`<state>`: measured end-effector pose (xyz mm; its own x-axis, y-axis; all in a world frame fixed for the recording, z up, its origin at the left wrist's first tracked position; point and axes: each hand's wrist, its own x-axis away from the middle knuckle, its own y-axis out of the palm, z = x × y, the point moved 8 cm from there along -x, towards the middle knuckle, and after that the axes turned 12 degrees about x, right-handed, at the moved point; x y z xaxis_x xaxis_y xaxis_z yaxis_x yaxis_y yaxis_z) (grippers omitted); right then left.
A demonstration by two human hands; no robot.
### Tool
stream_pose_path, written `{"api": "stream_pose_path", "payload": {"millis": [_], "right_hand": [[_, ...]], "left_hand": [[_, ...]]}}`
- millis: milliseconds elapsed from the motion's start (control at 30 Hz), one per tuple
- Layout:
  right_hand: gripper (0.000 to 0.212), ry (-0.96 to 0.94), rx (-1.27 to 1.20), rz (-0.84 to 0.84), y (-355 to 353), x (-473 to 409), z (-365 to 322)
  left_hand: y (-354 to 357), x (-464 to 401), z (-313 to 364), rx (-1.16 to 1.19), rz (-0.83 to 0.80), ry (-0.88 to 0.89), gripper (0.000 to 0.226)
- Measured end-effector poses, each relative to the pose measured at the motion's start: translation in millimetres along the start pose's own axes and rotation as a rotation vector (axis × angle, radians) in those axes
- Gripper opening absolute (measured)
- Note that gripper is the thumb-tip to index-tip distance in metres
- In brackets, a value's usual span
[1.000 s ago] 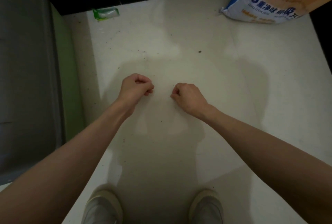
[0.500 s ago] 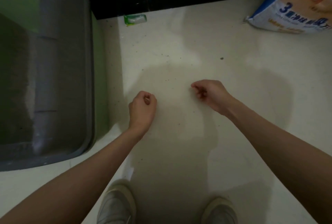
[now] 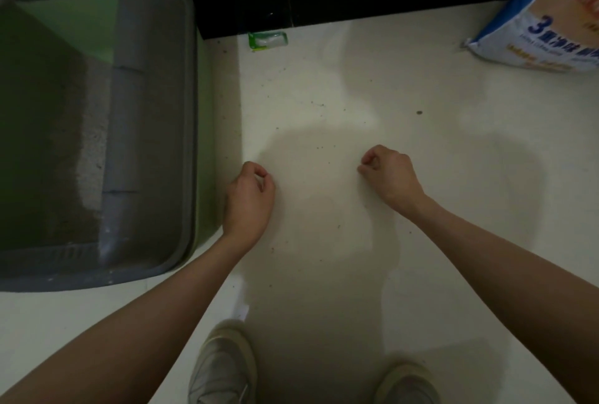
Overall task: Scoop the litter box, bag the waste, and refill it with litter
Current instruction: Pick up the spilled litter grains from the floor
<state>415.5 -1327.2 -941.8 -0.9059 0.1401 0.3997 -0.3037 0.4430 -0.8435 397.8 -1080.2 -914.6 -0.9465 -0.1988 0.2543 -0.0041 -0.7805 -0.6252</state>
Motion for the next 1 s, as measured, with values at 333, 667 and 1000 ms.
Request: {"api": "stream_pose_path", "payload": {"millis": [333,667,1000], "right_hand": [[0.021,0.012,0.178,-0.084,7.3,-3.1,-3.3],[0.026,0.064,-0.065,-0.063,-0.4,-5.1,-28.1],[0.023,0.066,-0.411,-0.146,3.0,-3.5,-55.6]], "left_hand": [[-3.6,-5.4,33.7,-0.261,-0.064,0.345,0.013],[-60.4,-52.9,86.2,-0.402,0.174,0.516,0.019],[-77.1,-62.4,73.7,-0.387,0.191,0.475,0.014]]}}
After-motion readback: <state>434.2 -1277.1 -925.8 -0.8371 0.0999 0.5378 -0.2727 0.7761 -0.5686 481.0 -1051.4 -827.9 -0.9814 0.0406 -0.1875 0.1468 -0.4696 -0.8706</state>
